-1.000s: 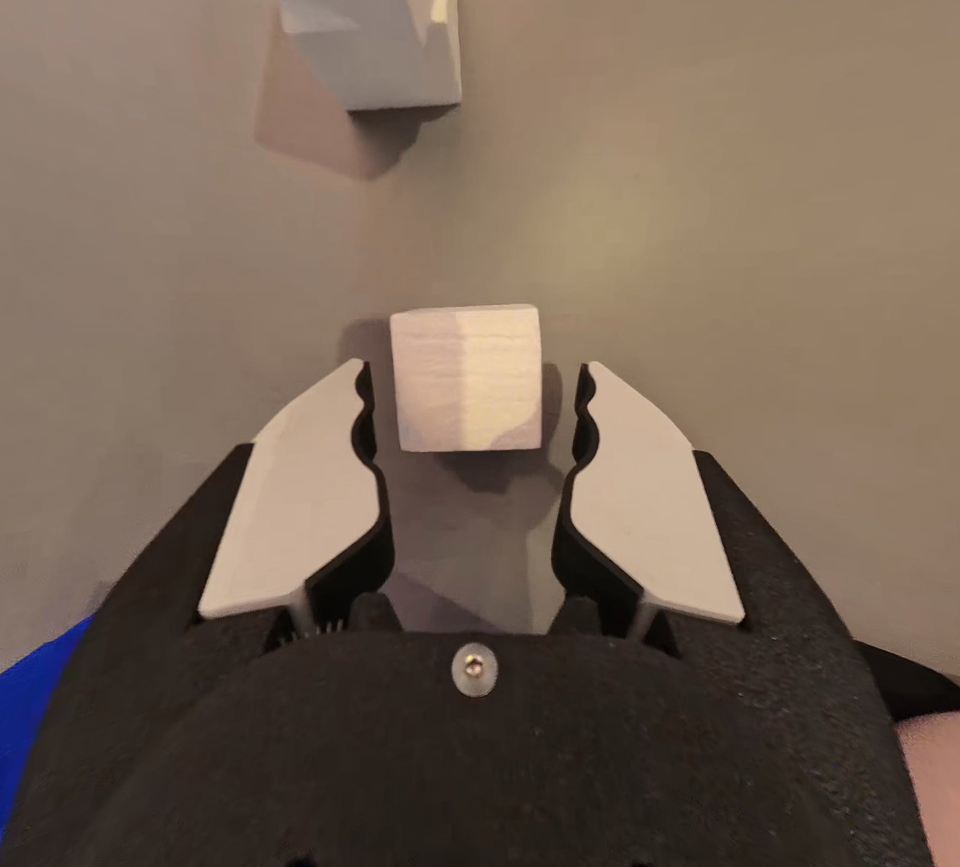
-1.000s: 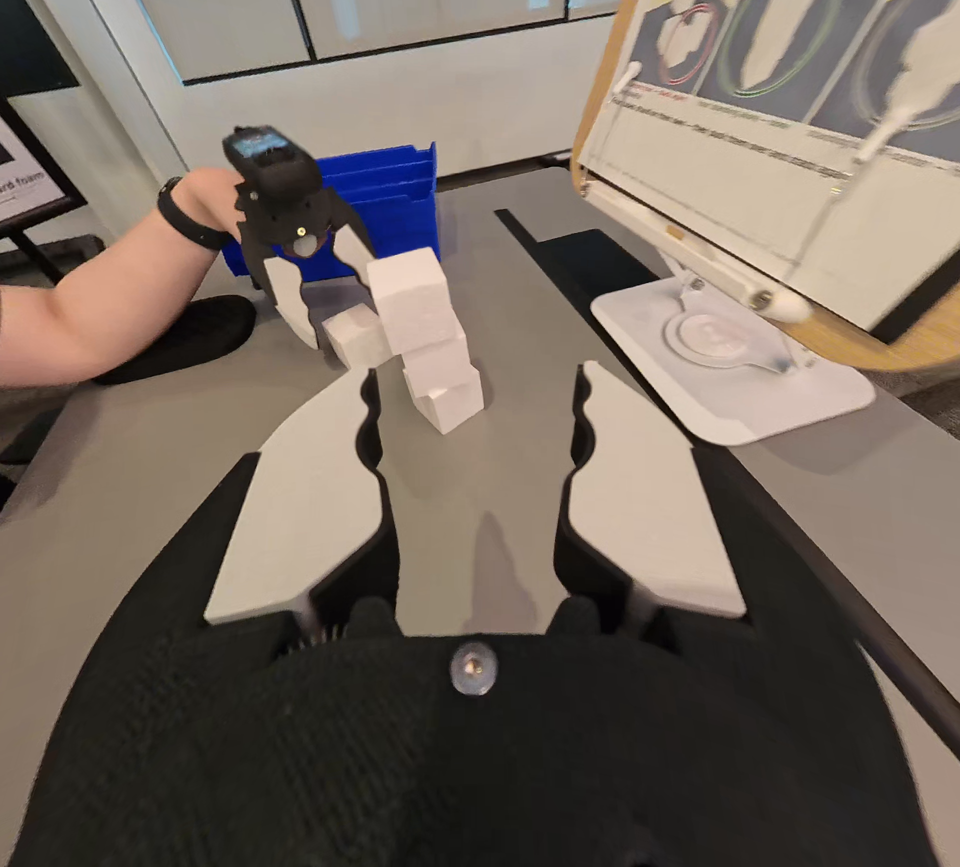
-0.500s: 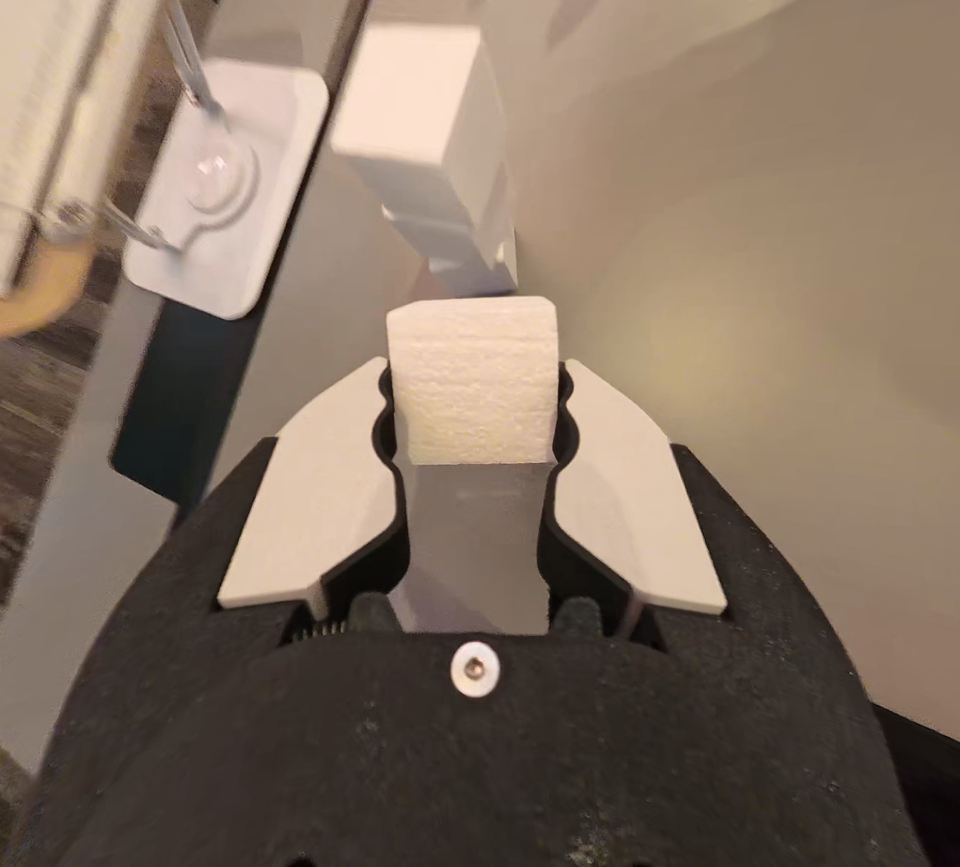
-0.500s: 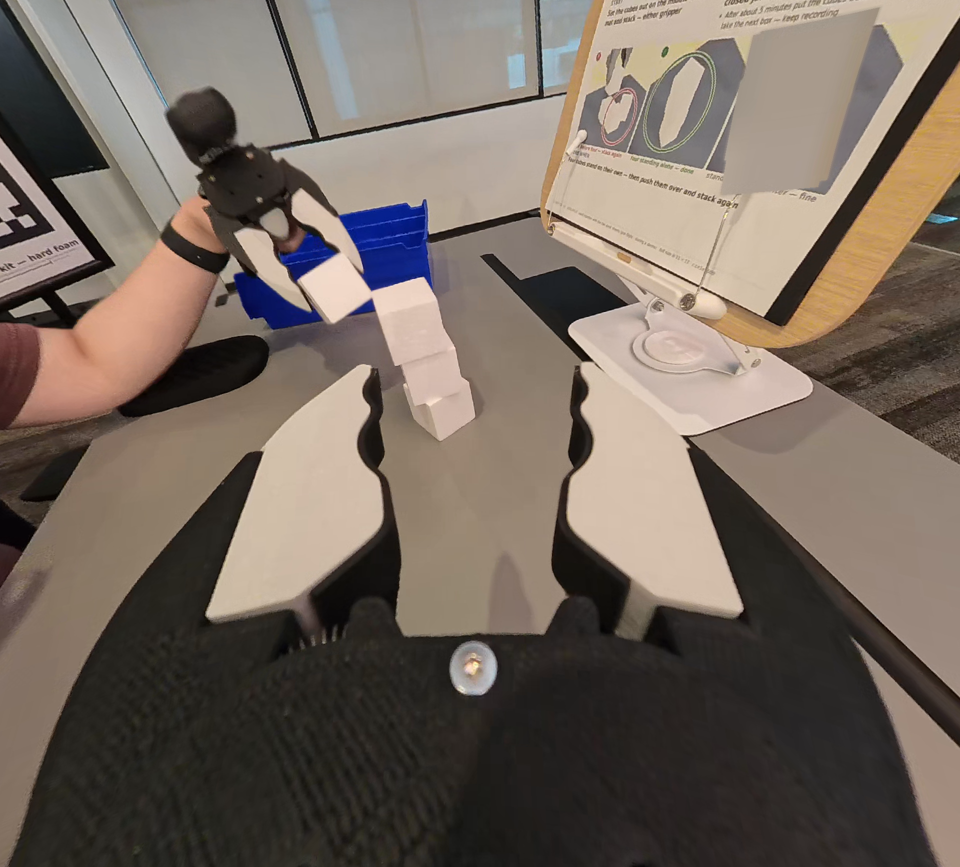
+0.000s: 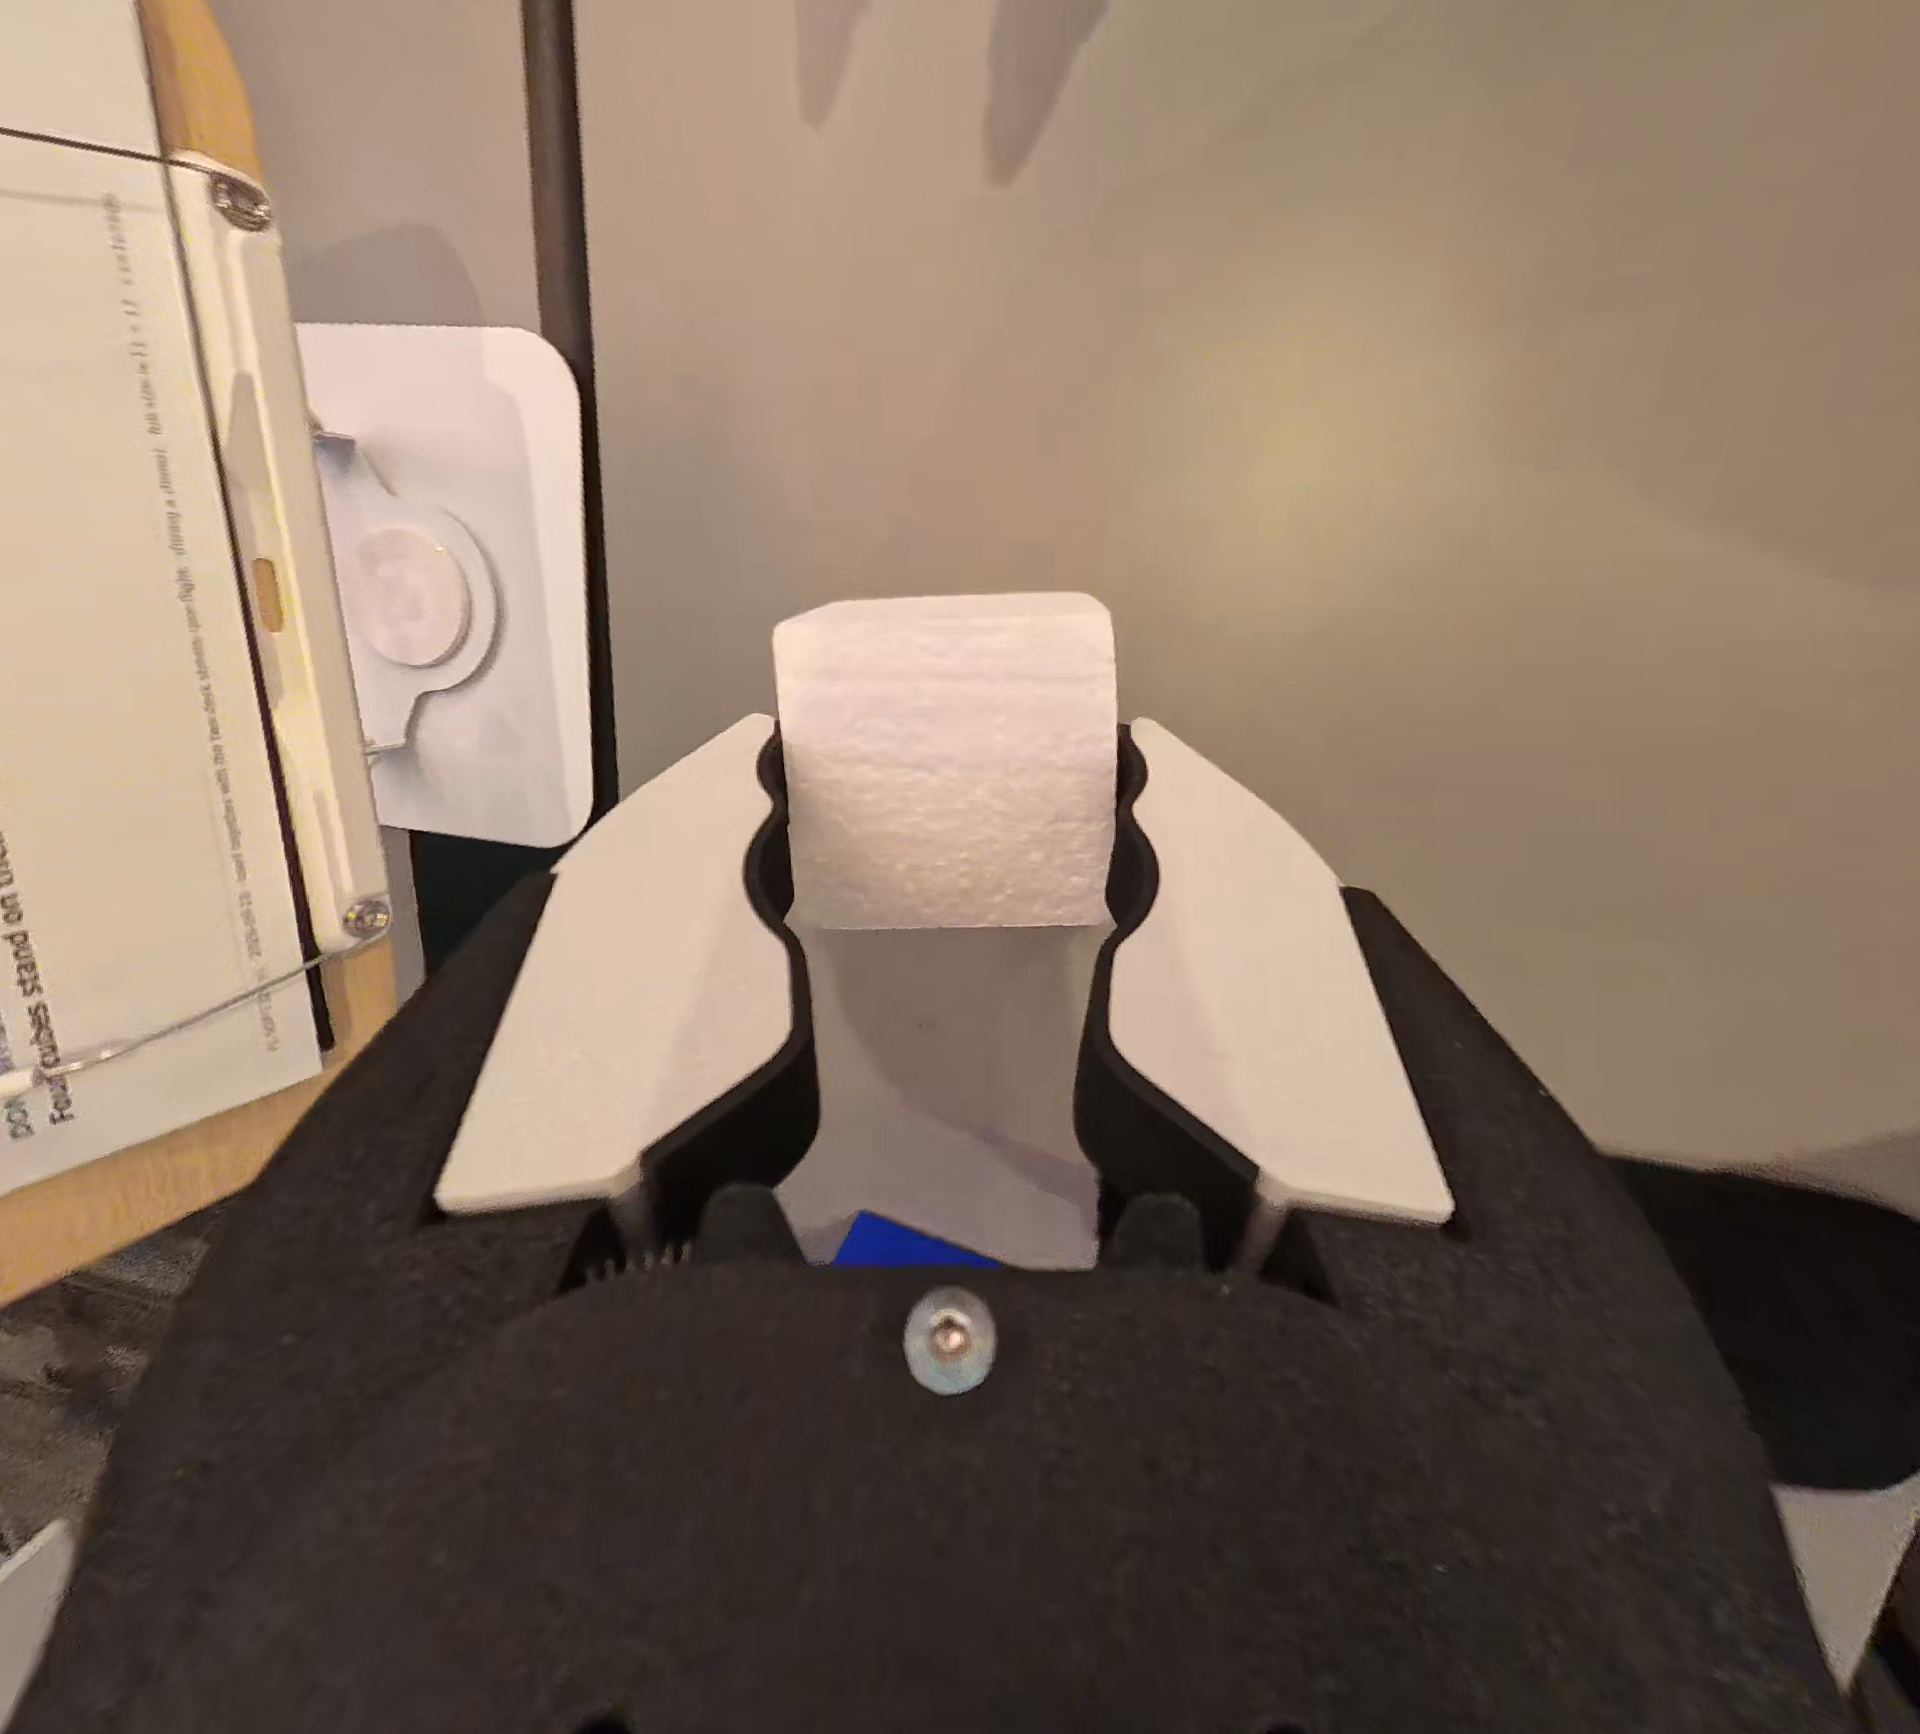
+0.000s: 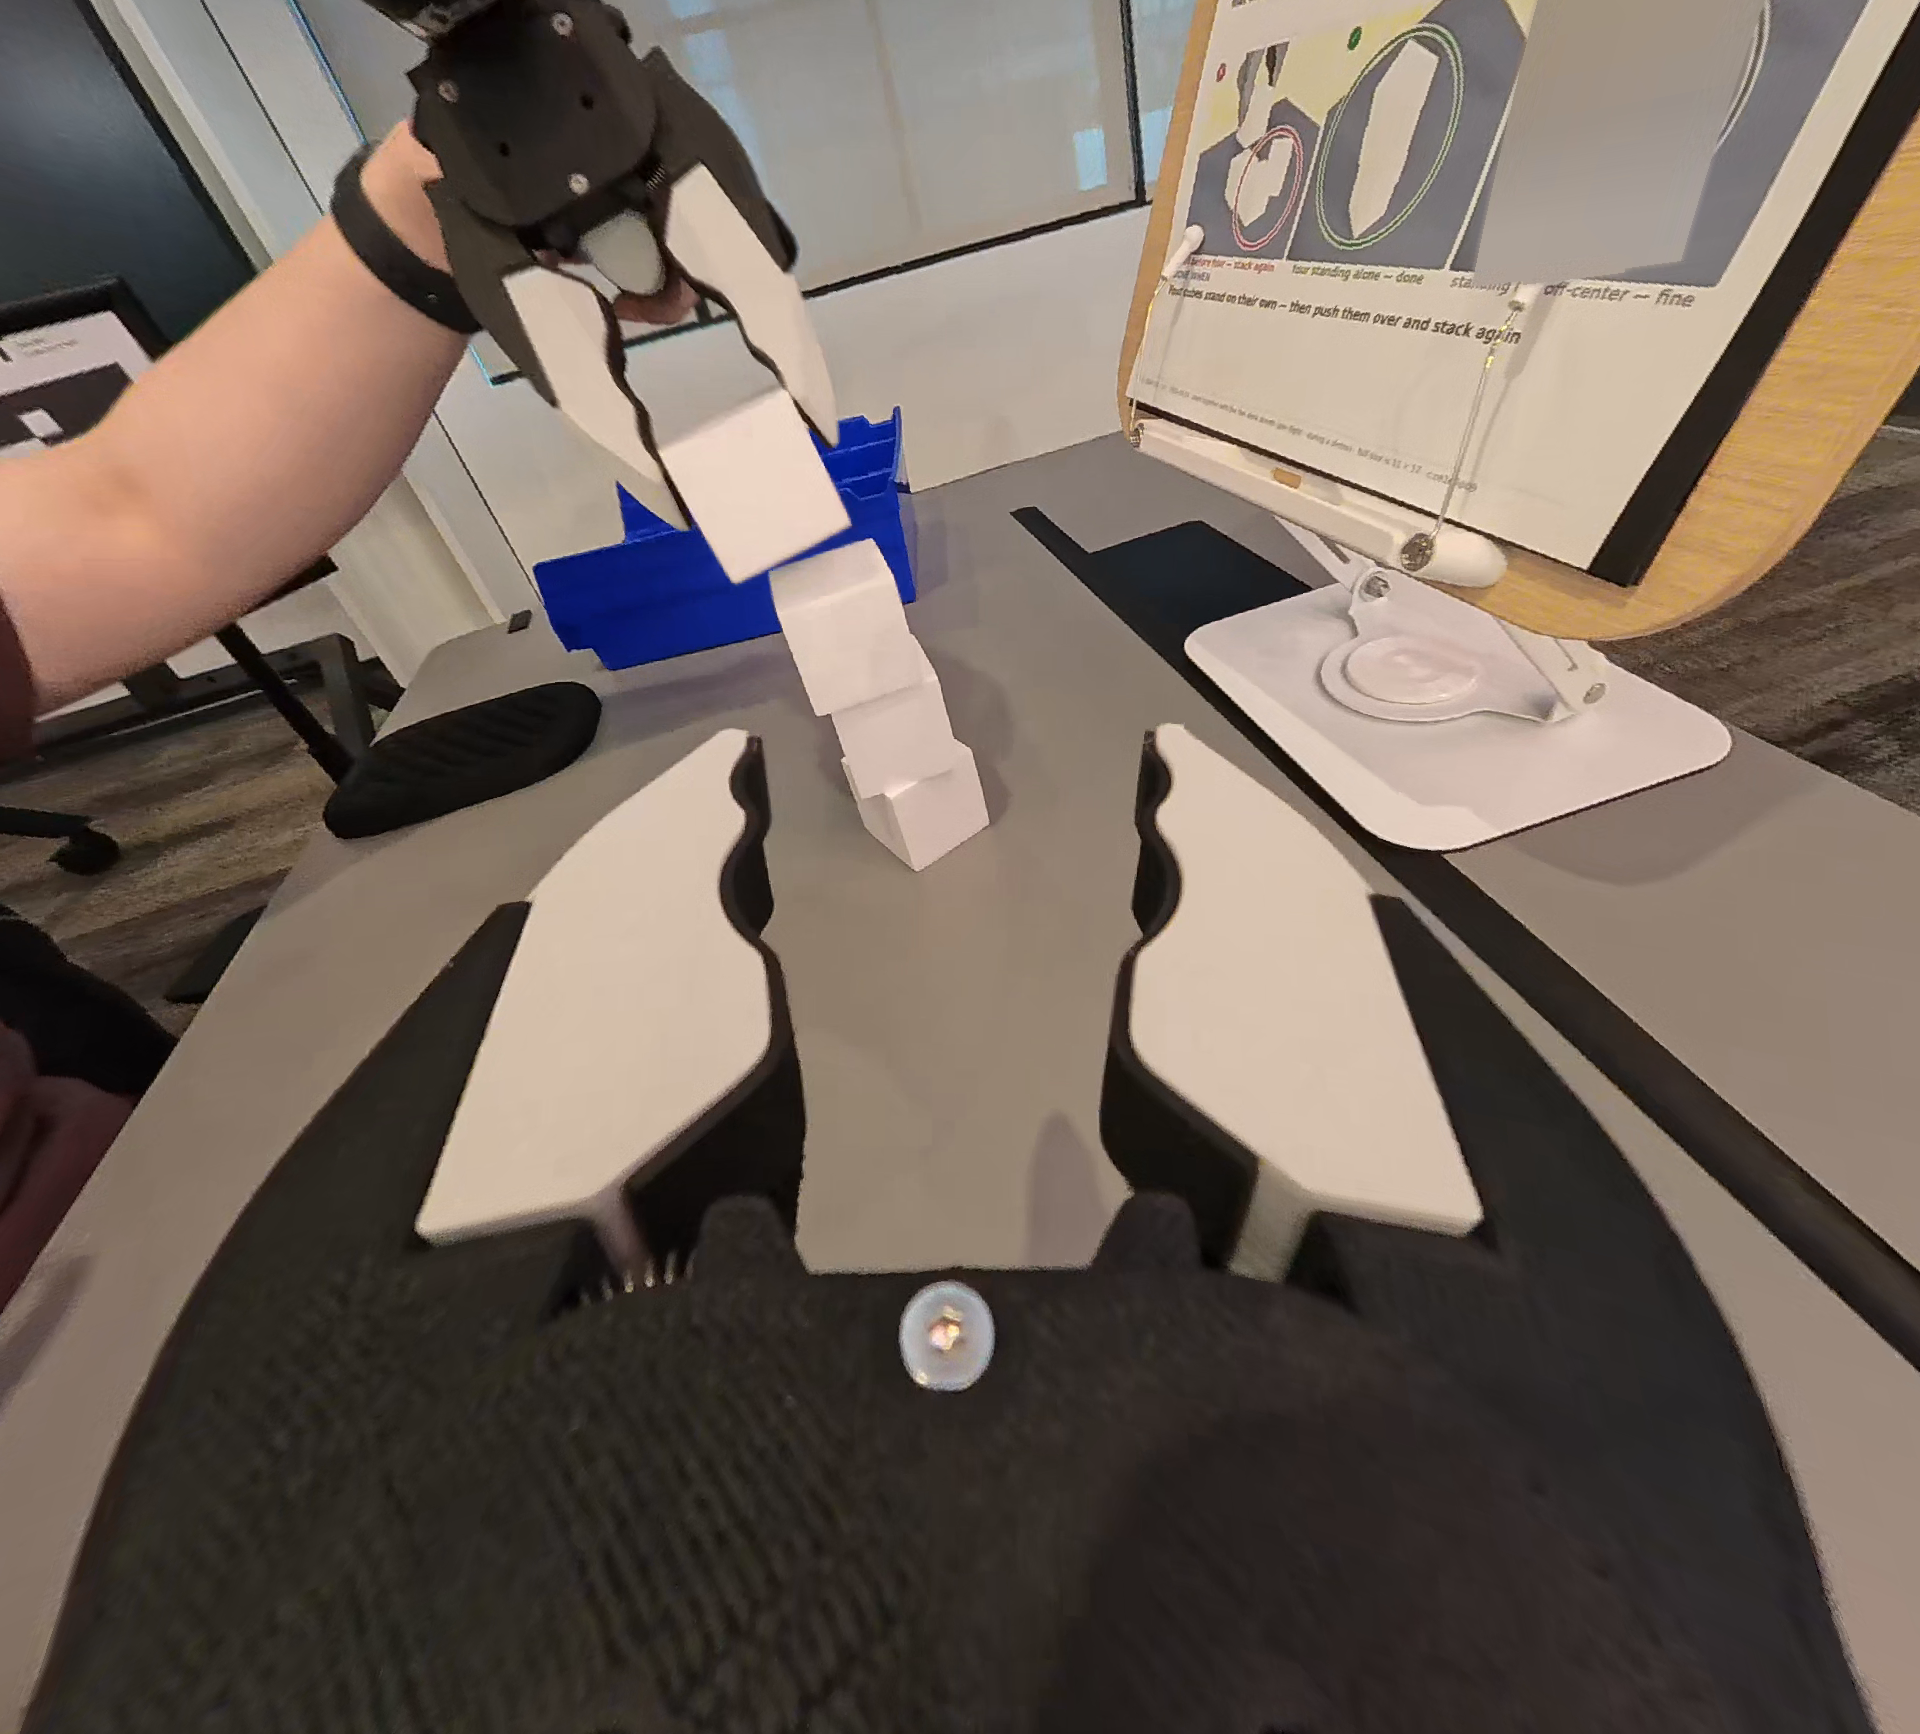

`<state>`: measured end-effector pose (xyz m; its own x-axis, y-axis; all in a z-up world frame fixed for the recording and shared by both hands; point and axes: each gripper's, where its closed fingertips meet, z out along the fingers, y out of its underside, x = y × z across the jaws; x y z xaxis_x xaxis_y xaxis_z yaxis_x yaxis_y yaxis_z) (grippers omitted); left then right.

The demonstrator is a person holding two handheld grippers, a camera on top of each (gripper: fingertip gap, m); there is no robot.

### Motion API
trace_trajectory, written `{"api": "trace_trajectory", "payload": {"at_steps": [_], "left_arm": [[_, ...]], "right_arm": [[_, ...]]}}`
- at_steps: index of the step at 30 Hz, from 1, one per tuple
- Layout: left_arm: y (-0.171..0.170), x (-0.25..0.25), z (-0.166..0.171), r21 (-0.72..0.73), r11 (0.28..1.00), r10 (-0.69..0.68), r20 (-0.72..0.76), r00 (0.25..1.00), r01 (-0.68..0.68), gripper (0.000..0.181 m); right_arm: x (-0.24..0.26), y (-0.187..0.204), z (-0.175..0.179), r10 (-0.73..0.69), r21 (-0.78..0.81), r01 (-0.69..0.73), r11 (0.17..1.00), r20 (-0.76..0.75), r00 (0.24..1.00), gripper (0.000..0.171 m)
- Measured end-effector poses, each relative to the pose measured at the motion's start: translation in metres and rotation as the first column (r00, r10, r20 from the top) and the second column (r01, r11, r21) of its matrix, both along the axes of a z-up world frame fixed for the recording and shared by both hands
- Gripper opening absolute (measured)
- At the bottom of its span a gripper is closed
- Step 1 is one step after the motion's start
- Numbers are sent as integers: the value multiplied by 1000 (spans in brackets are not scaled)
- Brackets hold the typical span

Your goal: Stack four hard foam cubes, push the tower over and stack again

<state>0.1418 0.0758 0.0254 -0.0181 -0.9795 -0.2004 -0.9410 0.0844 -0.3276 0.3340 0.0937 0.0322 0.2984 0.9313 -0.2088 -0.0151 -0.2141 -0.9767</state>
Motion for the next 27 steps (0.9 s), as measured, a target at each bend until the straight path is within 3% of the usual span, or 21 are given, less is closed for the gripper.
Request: {"api": "trace_trajectory", "payload": {"at_steps": [12,15,18,20,23,27], "left_arm": [[11,-7,-17,-32,999,-20,-138,990,16,59],[14,-3,-19,-26,1000,-15,-106,994,12,62],[19,-4,-15,-5,1000,27,-92,995,-27,82],[21,-4,-6,16,999,46,-34,998,-46,91],[13,-5,19,36,997,67,179,982,-75,91],[11,-59,32,213,948,136,404,905,-237,73]], "right_arm": [[6,-1,2,11,-6,-11,1000,-55,998,68],[4,-2,2,22,-10,-23,1000,-53,998,68],[0,-3,-4,34,-19,-35,999,-33,999,68],[-1,-2,-8,34,-23,-34,999,-16,999,68],[2,-3,-14,37,-37,-37,999,-2,999,69],[12,-2,-20,20,-71,-18,997,19,1000,69]]}}
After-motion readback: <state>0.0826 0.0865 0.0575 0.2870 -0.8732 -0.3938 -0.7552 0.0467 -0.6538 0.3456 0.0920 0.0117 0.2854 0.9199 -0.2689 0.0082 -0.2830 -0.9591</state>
